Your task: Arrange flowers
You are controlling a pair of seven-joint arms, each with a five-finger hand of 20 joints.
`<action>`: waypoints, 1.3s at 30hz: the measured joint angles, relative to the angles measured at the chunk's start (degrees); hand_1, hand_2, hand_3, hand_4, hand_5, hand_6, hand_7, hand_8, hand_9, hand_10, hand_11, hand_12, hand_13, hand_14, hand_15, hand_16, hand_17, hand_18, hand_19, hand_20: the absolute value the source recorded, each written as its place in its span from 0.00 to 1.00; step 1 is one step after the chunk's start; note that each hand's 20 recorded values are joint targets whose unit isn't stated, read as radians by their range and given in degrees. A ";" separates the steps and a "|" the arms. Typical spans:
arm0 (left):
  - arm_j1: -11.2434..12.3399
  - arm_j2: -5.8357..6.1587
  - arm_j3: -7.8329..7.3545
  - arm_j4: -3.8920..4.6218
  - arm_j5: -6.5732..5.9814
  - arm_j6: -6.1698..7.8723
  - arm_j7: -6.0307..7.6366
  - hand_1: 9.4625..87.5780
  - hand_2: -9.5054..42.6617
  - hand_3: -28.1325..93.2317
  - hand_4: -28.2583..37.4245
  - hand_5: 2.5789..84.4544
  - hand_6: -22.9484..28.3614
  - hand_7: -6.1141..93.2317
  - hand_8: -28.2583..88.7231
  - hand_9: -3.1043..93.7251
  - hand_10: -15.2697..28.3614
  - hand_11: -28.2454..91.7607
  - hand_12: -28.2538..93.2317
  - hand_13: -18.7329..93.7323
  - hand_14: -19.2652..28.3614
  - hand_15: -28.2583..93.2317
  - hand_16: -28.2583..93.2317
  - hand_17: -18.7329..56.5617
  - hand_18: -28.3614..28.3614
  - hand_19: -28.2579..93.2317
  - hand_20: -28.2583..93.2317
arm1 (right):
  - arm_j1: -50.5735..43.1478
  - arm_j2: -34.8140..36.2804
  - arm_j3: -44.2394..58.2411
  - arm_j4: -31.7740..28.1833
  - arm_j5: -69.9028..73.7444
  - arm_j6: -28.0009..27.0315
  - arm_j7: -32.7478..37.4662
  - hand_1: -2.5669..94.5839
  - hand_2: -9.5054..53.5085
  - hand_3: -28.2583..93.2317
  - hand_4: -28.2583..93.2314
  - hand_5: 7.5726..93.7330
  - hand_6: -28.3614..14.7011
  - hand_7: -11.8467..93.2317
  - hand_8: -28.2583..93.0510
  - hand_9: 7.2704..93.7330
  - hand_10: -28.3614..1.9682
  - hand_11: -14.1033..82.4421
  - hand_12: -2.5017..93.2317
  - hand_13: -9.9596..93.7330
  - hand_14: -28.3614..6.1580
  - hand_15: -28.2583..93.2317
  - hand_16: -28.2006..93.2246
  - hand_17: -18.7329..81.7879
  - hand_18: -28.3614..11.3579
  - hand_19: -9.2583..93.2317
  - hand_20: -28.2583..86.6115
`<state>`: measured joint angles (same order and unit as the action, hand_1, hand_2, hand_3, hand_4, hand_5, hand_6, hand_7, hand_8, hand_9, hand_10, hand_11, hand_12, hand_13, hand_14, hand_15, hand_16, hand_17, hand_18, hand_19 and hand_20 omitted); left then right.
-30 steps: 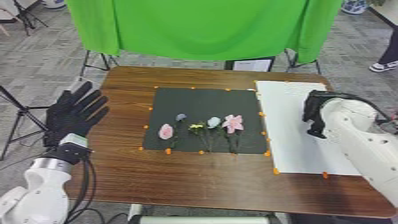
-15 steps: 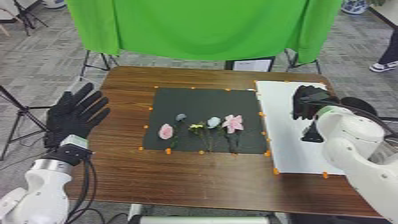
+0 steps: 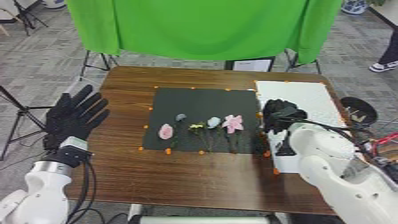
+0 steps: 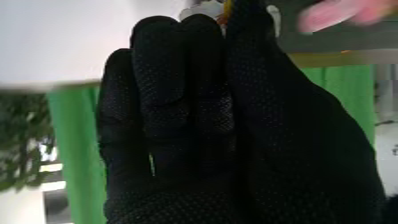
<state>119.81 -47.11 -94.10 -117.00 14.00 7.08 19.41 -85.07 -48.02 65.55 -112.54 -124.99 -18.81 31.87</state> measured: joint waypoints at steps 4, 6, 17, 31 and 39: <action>0.02 0.02 0.02 0.00 -0.12 0.01 0.03 0.19 0.42 0.81 0.00 0.46 0.64 0.16 0.19 0.38 0.72 0.38 0.36 0.36 0.75 0.48 0.21 0.15 0.78 0.48 0.32 | 0.88 -2.67 -3.00 0.96 0.51 0.05 0.00 0.61 0.00 0.80 0.00 0.71 0.66 0.50 0.25 0.87 0.70 0.33 0.55 0.78 0.60 0.59 0.58 0.52 0.22 0.79 0.52; 0.01 0.02 0.09 0.00 -0.38 0.01 0.03 0.19 0.41 0.81 0.00 0.46 0.64 0.16 0.19 0.38 0.72 0.38 0.36 0.36 0.75 0.48 0.21 0.15 0.78 0.48 0.32 | 1.13 -3.73 -3.38 1.30 0.51 -0.18 -0.11 0.61 0.00 0.80 0.00 0.71 0.66 0.49 0.24 0.87 0.69 0.33 0.55 0.78 0.60 0.59 0.57 0.52 0.21 0.79 0.52; 0.55 0.10 -0.23 -0.22 -2.60 0.20 1.06 0.22 0.40 0.80 0.00 0.42 0.56 0.16 0.19 0.34 0.70 0.37 0.36 0.36 0.75 0.48 0.21 0.15 0.78 0.48 0.32 | 1.24 -5.44 -1.64 0.81 1.25 -8.25 0.39 0.60 0.00 0.78 0.00 0.67 0.64 0.41 0.22 0.83 0.67 0.29 0.51 0.75 0.58 0.59 0.56 0.49 0.21 0.77 0.52; 0.97 0.19 -0.12 -0.52 -2.73 1.06 1.83 0.20 0.39 0.81 0.00 0.44 0.60 0.16 0.19 0.35 0.71 0.37 0.36 0.36 0.75 0.48 0.21 0.15 0.78 0.48 0.32 | 1.59 -5.17 0.38 -1.70 3.99 -9.76 2.03 0.50 0.00 0.81 0.00 0.66 0.64 0.34 0.12 0.75 0.58 0.42 0.38 0.73 0.51 0.64 0.47 0.48 0.19 0.77 0.52; 1.57 0.21 -0.24 -0.84 -3.10 1.37 2.33 0.19 0.39 0.81 0.00 0.44 0.61 0.15 0.19 0.36 0.71 0.37 0.36 0.36 0.75 0.48 0.21 0.15 0.78 0.48 0.32 | 2.02 -5.13 1.64 -3.17 5.38 -13.08 2.20 0.42 0.00 0.82 0.01 0.65 0.61 0.32 0.13 0.72 0.47 0.44 0.29 0.72 0.48 0.63 0.46 0.48 0.19 0.77 0.52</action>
<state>121.37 -46.90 -94.35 -117.83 10.90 8.46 21.74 -83.05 -53.16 67.18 -115.71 -119.61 -31.89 34.07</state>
